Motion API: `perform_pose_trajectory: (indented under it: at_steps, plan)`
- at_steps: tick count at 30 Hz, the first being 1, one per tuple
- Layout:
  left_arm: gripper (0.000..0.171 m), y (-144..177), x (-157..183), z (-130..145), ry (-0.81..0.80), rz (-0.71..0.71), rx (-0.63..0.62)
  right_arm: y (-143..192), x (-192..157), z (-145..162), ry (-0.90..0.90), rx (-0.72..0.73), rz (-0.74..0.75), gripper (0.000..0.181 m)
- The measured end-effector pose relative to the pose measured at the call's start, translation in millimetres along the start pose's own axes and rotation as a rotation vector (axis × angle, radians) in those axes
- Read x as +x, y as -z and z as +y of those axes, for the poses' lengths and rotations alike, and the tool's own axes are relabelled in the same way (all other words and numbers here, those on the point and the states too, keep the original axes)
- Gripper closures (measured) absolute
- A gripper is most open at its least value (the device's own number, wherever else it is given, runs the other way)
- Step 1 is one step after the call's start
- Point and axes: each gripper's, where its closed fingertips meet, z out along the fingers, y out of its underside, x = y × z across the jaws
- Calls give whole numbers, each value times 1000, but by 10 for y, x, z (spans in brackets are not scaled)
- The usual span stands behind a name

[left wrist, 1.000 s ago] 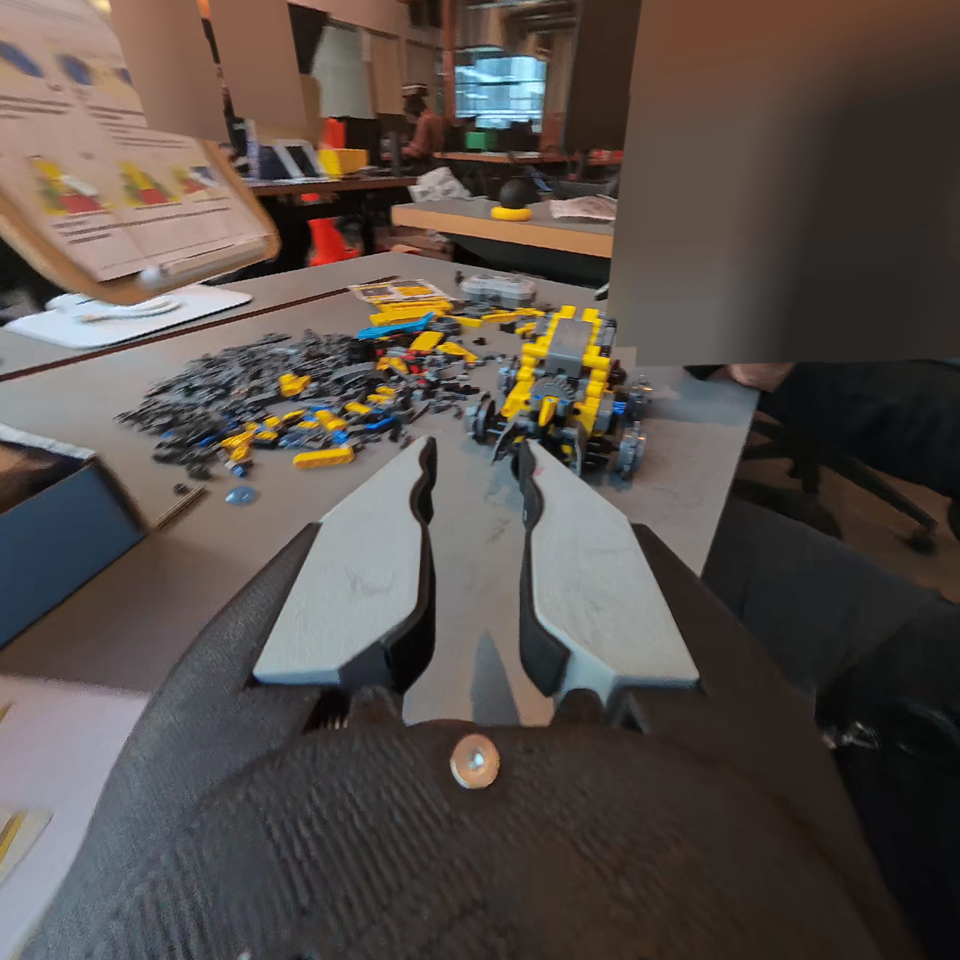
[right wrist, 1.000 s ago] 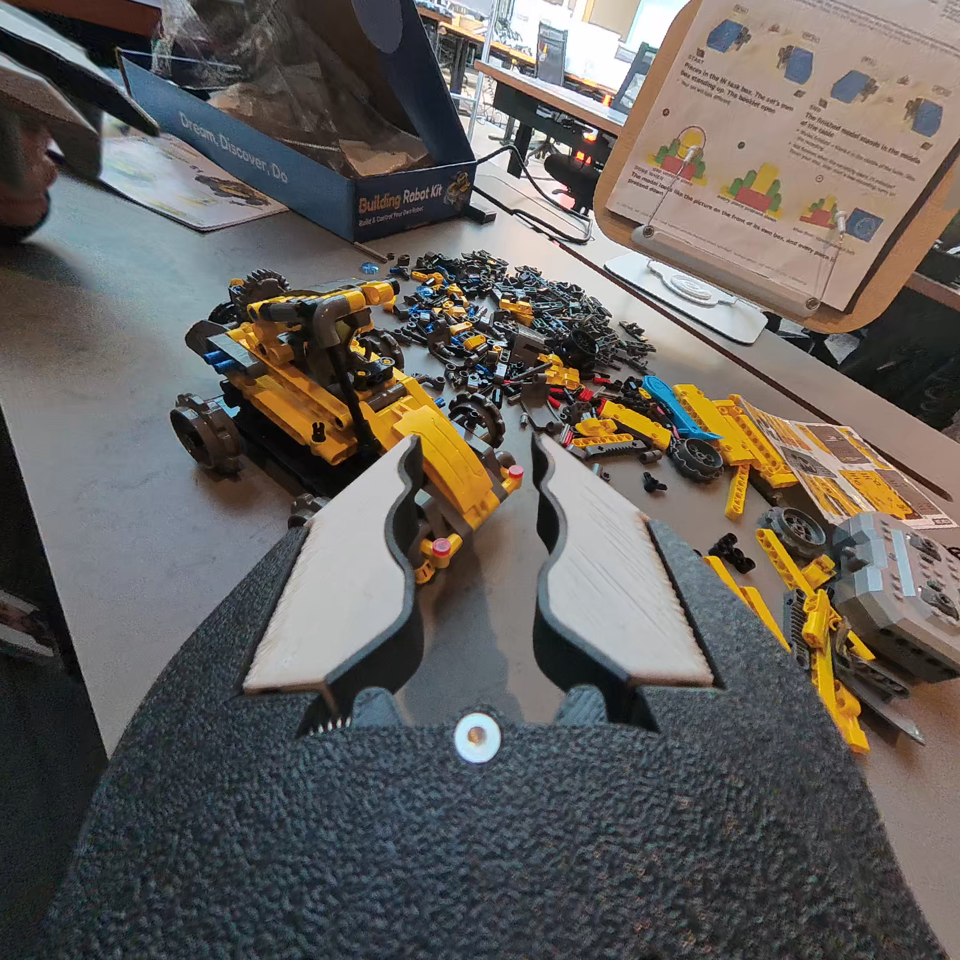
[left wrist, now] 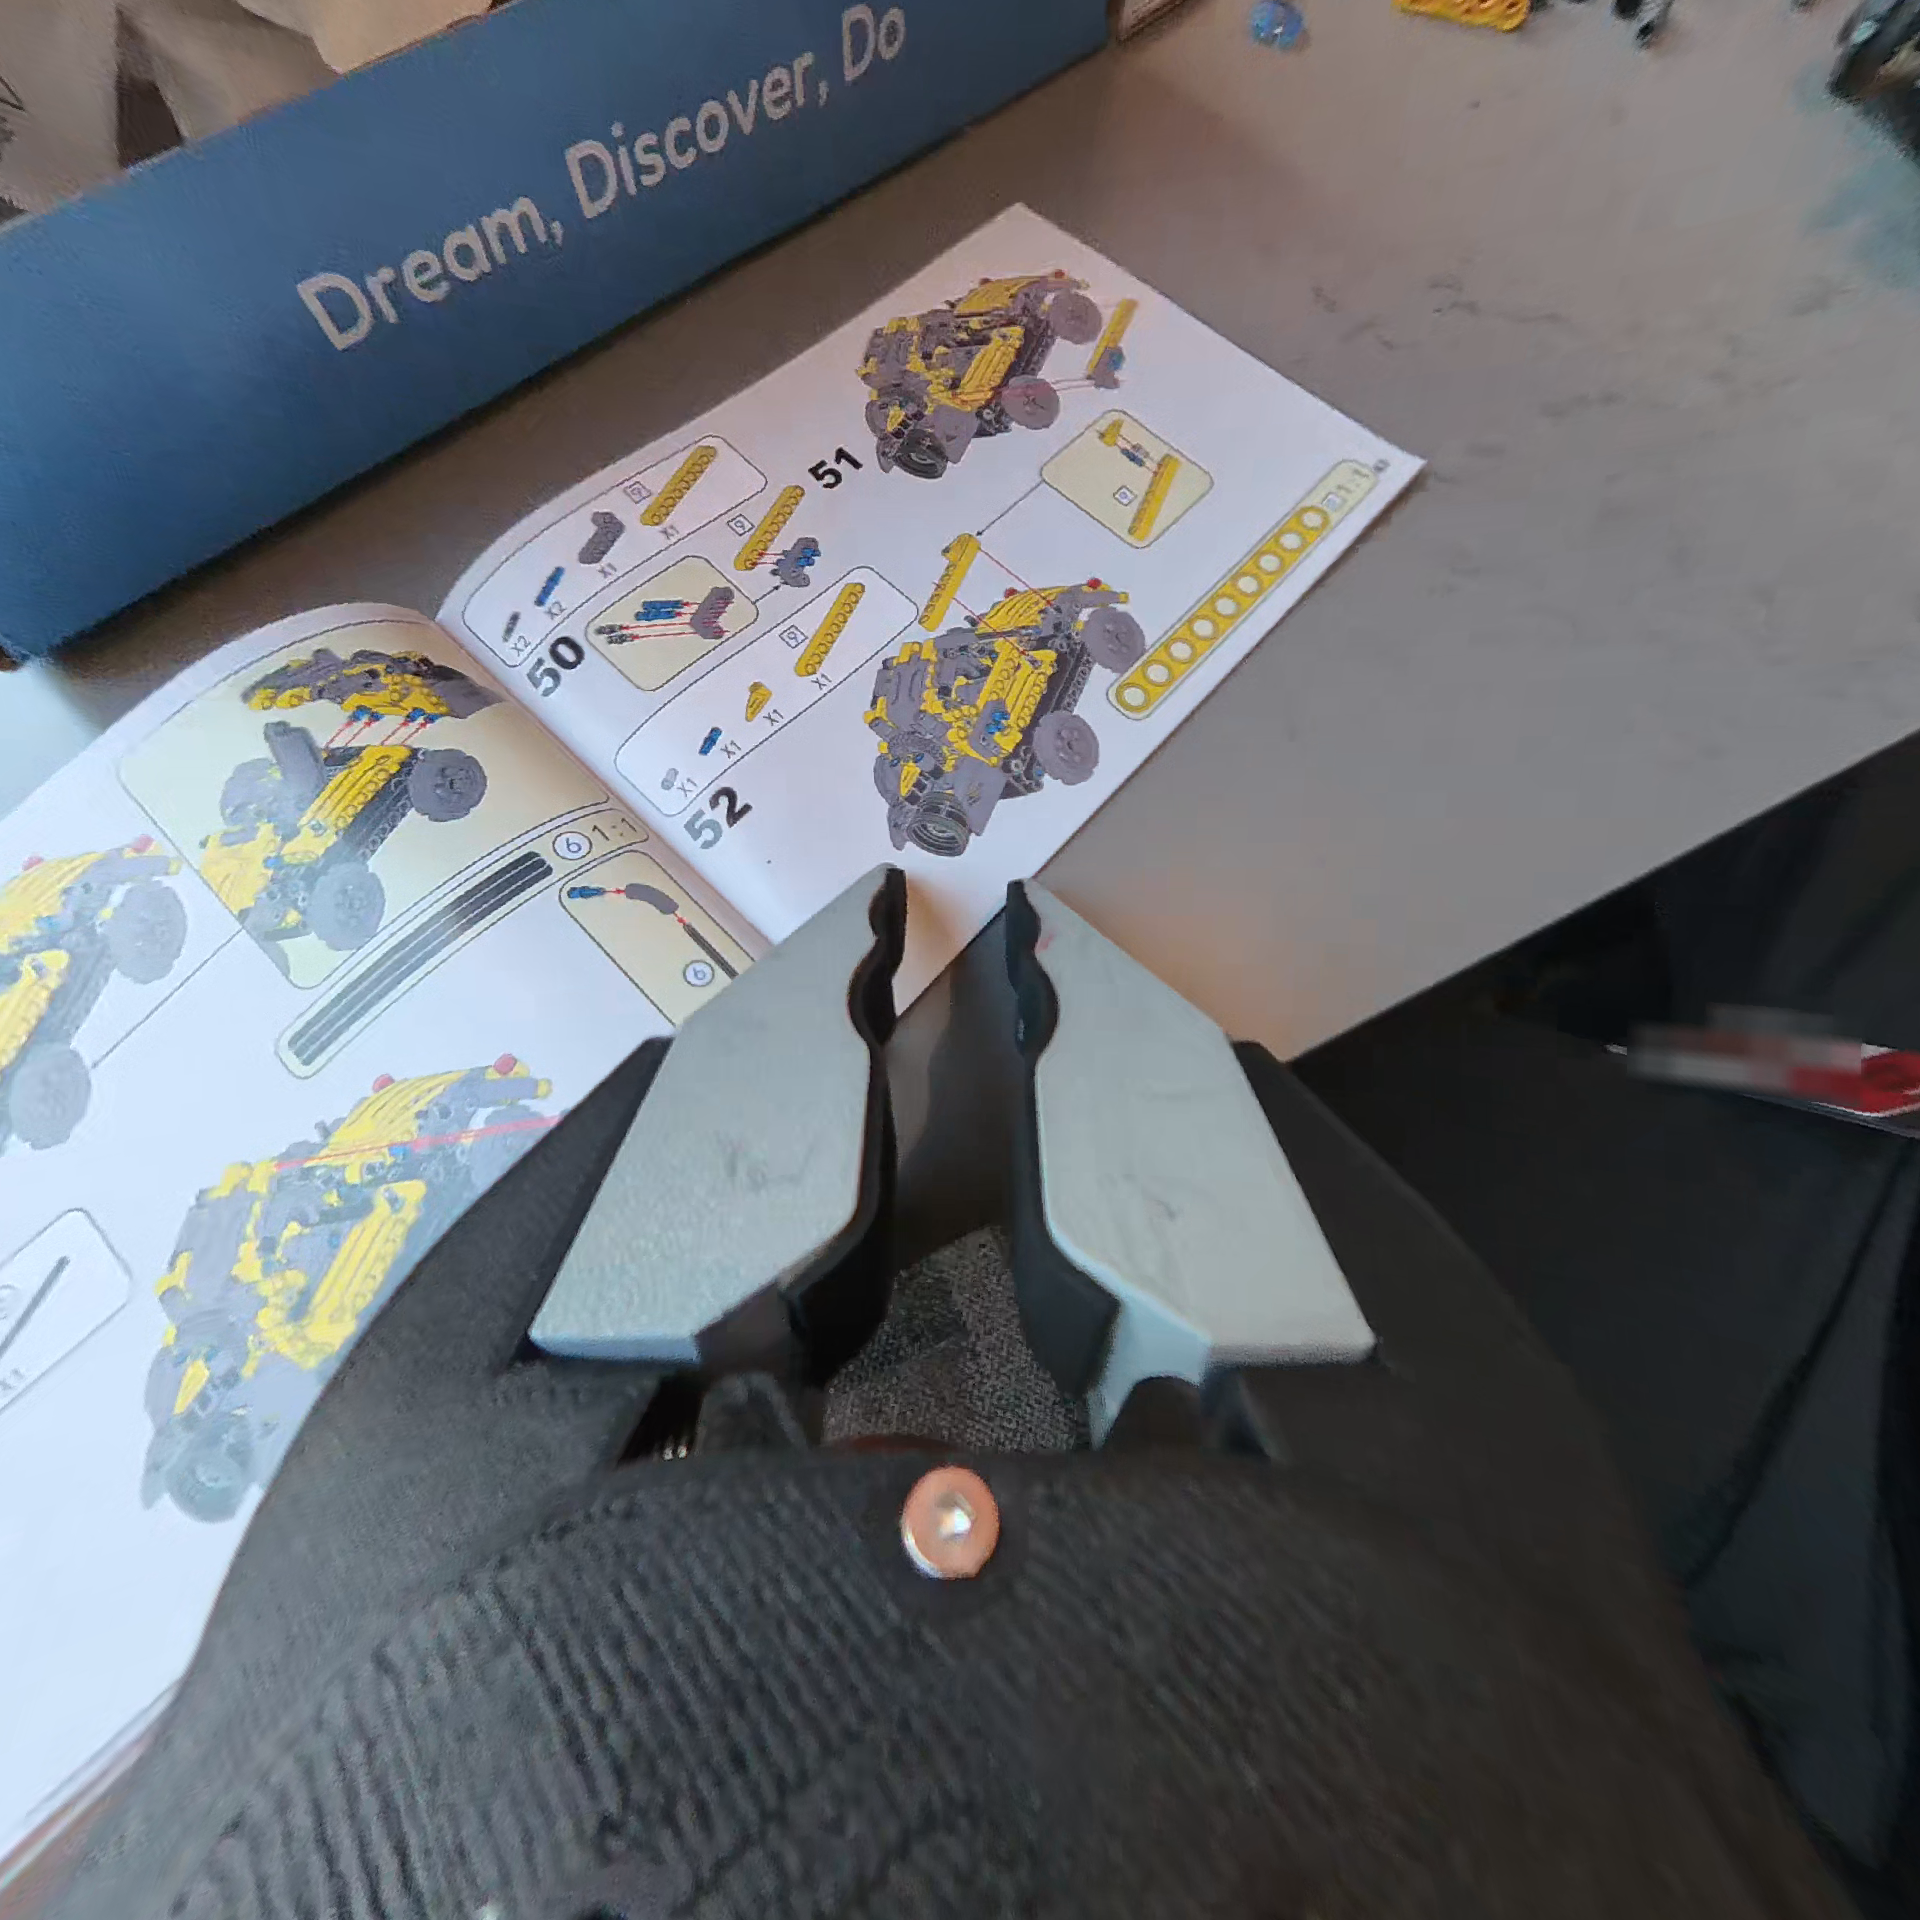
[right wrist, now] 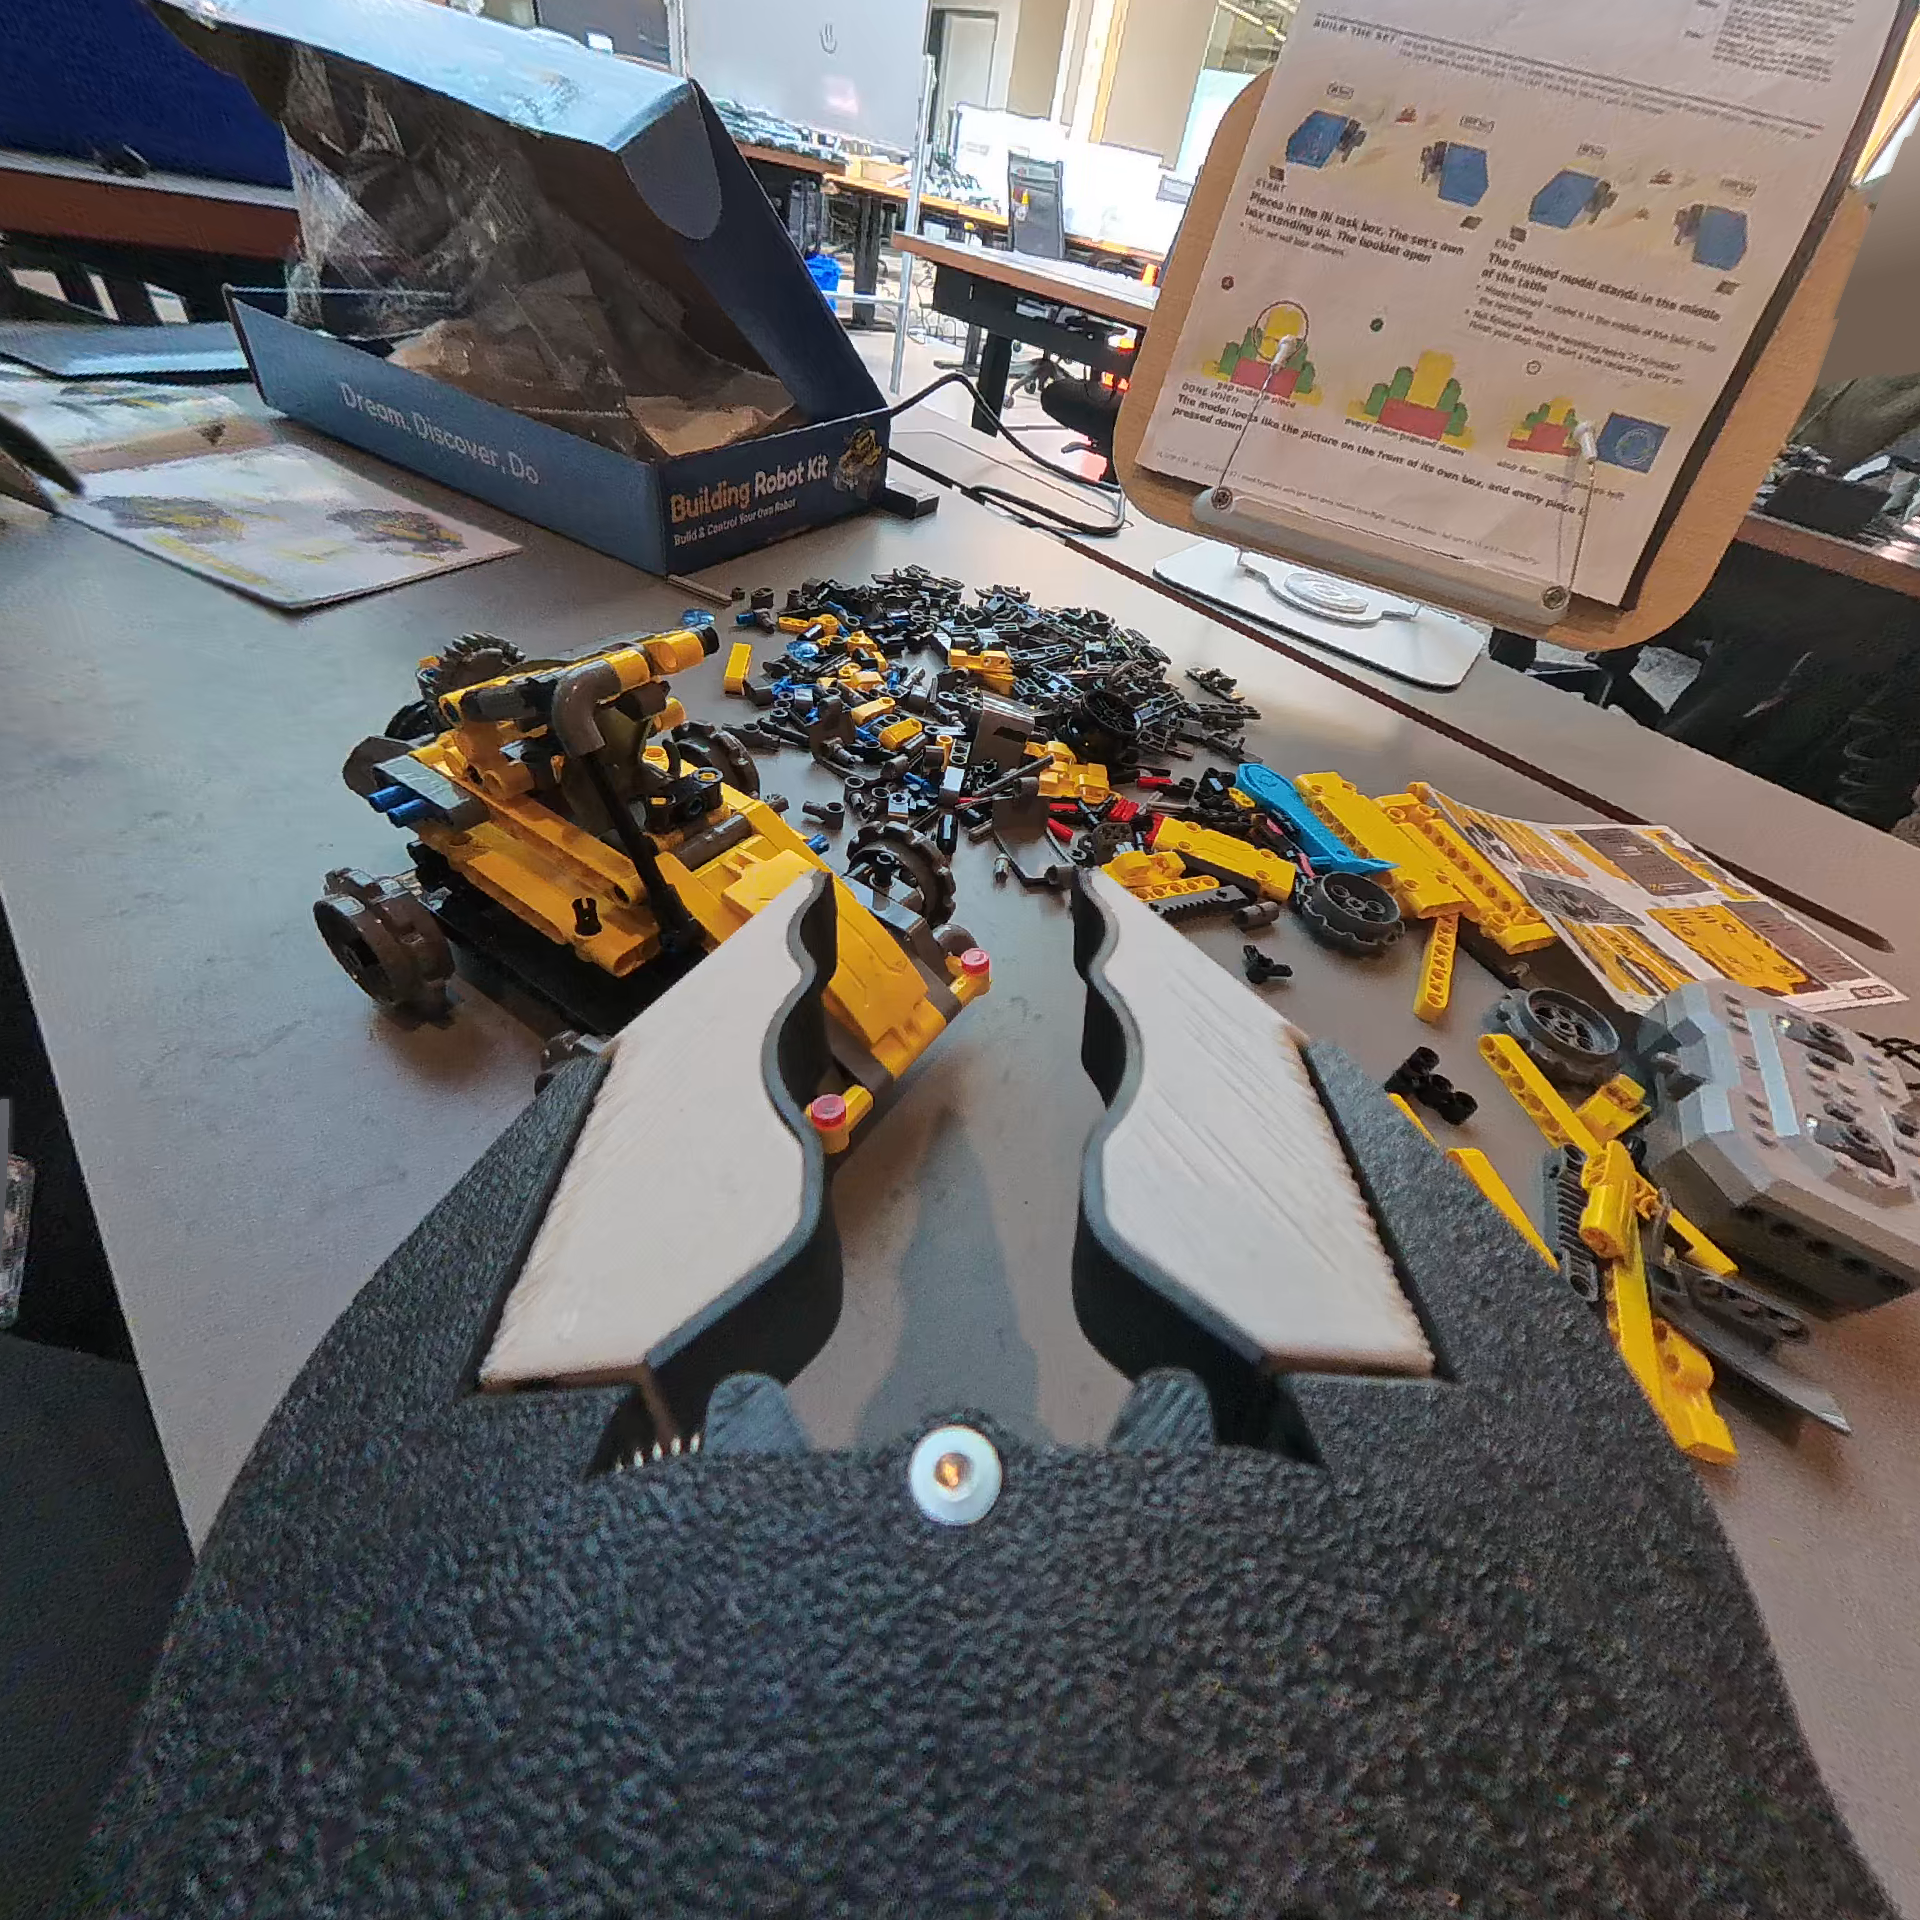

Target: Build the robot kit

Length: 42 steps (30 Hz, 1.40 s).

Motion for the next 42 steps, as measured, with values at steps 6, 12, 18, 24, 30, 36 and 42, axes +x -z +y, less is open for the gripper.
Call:
perform_pose_trajectory:
  at_steps: [6,12,18,24,30,36,42]
  plan:
    - [124,144,328,-177,70,99,122,11,31,-7,-9,7,14,136]
    - [128,288,1642,-583,50,263,466,34,116,-24,-26,23,48,136]
    - [134,125,2519,-376,-181,430,454,67,201,-48,-19,40,94,136]
    - [139,-57,2462,-91,-205,422,354,79,334,-9,-32,23,154,137]
    - [148,-82,2036,62,-116,347,301,160,586,36,37,-23,348,141]
    - [151,50,1533,-83,71,360,459,209,953,245,40,-158,553,140]
    - [152,224,1473,-293,-66,472,531,247,1024,280,66,-195,621,143]
